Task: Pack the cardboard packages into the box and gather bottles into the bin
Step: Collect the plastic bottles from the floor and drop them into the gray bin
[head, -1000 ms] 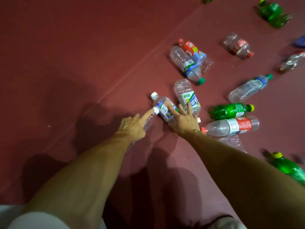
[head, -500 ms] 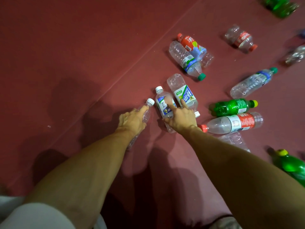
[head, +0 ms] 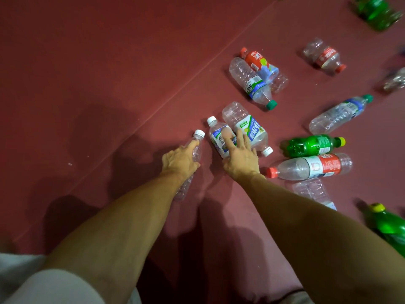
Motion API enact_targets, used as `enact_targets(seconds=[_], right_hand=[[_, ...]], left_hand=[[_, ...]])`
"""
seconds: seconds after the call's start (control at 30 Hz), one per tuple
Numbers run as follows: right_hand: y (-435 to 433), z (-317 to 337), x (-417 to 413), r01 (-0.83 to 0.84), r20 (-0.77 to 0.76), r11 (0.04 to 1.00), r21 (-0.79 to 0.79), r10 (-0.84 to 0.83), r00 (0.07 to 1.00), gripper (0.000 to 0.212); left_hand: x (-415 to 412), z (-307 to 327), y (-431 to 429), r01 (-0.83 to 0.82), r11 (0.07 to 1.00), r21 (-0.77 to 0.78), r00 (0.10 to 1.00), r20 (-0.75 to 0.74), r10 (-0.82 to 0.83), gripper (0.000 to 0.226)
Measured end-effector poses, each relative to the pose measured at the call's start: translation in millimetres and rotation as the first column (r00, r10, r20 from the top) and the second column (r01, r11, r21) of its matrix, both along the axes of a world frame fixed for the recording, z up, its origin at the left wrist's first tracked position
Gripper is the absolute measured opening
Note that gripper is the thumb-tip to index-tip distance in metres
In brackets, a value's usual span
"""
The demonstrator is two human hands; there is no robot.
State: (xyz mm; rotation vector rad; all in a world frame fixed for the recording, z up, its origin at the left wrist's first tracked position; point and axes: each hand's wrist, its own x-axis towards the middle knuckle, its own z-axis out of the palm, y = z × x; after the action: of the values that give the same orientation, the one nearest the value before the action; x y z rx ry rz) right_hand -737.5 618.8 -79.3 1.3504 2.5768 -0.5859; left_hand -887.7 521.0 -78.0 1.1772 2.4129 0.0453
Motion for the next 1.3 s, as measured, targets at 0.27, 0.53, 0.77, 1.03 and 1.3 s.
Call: enact_targets(seconds=[0.27, 0.53, 0.77, 1.03, 1.3], right_hand=[[-12, 0, 5, -0.029, 0.067, 1.000, -0.009, 0.030, 0.997, 0.084], [-5, 3, 10, -0.061, 0.136, 0.994, -0.092, 0.073, 0.988, 0.085], [4, 3, 19, -0.039, 0.060, 0.980, -0.197, 0.052, 0.997, 0.084], [-7, 8, 14, -0.085, 0.076, 0.983, -0.160, 0.099, 0.992, 0.081], [6, 13, 18, -0.041, 0.016, 0.978, -0.204, 0.046, 0.999, 0.083]], left_hand=[[3, 2, -10, -0.035, 0.999, -0.001, 0.998, 0.044, 0.035, 0.071], [10, 6, -11, -0.037, 0.997, -0.064, 0.994, 0.104, 0.044, 0.078], [17, 10, -8, 0.002, 0.982, -0.188, 0.984, 0.173, 0.031, 0.096], [30, 7, -18, -0.035, 0.995, -0.094, 0.991, 0.124, 0.047, 0.087], [17, 20, -15, 0.003, 0.999, -0.045, 0.985, 0.172, 0.004, 0.087]])
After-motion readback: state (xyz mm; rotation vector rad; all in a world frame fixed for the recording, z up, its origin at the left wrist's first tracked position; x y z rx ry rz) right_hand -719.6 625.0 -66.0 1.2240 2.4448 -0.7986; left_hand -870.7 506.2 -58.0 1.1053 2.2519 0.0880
